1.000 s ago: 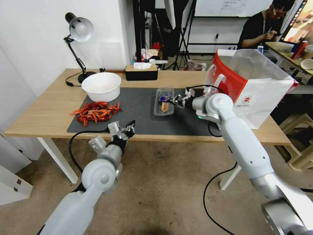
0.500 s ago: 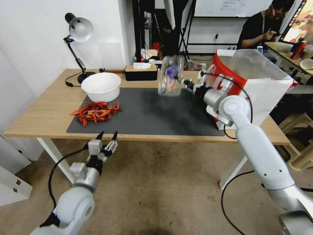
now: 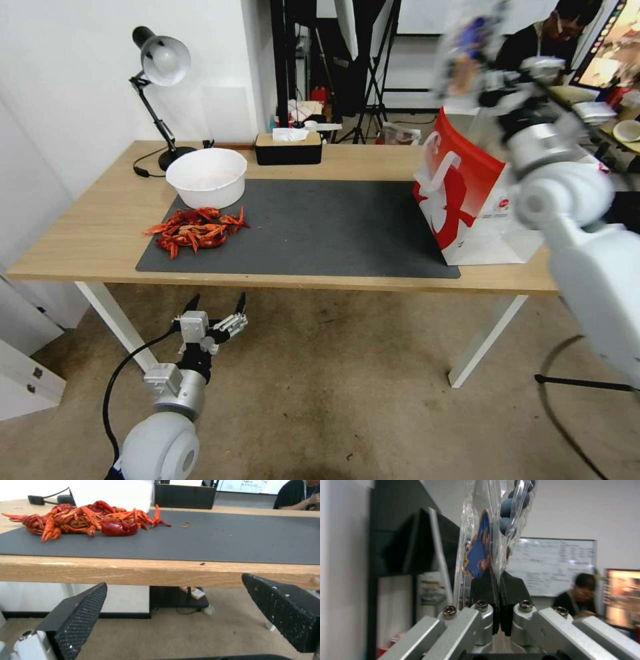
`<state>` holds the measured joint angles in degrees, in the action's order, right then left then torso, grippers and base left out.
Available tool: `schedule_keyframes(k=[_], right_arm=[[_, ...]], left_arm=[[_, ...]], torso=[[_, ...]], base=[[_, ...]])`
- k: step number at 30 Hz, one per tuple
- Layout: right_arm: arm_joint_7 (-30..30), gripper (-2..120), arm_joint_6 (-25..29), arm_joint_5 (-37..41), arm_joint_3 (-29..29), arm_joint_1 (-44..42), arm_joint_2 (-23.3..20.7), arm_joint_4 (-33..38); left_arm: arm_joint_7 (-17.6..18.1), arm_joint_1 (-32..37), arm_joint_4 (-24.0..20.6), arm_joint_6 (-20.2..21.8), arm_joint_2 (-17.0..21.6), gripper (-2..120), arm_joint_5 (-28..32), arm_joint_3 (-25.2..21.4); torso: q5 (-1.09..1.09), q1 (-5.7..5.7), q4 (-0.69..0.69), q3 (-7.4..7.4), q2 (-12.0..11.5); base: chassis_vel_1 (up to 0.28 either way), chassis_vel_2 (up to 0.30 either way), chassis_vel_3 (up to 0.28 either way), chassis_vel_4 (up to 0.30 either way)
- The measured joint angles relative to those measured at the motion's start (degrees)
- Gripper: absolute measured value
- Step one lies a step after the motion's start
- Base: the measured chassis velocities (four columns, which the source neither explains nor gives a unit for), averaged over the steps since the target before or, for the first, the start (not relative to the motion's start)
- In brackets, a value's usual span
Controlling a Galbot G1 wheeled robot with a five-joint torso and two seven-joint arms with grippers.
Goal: Close the takeout container lid, then place the container into the takeout bag.
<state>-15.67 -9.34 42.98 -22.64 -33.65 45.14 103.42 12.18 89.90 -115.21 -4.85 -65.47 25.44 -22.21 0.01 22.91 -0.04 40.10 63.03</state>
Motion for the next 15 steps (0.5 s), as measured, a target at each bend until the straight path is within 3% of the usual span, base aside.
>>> schedule_keyframes(k=[6,13,15], right_arm=[[-3.0,4,-4.5,6.2,-3.6,-3.0,-0.2,1.7],[-6.8,34,-7.3,12.9,-4.6,-4.2,0.5,2.2],[-7.0,37,-7.3,13.0,-4.7,-4.5,0.6,2.3]], left_arm=[[0.2,-0.3,0.2,0.0,0.1,100,0.8,0.7],[0.8,-0.5,0.2,0.3,-0.3,100,0.9,1.5],[0.9,-0.6,0.2,0.4,-0.3,100,0.9,1.6]], torso=[[-0.01,0.0,0.04,0.01,0.0],[-0.01,0.0,0.05,0.01,0.0],[-0.01,0.0,0.04,0.0,0.0]], base=[[0.0,0.0,0.0,0.0],[0.0,0.0,0.0,0.0],[0.0,0.0,0.0,0.0]])
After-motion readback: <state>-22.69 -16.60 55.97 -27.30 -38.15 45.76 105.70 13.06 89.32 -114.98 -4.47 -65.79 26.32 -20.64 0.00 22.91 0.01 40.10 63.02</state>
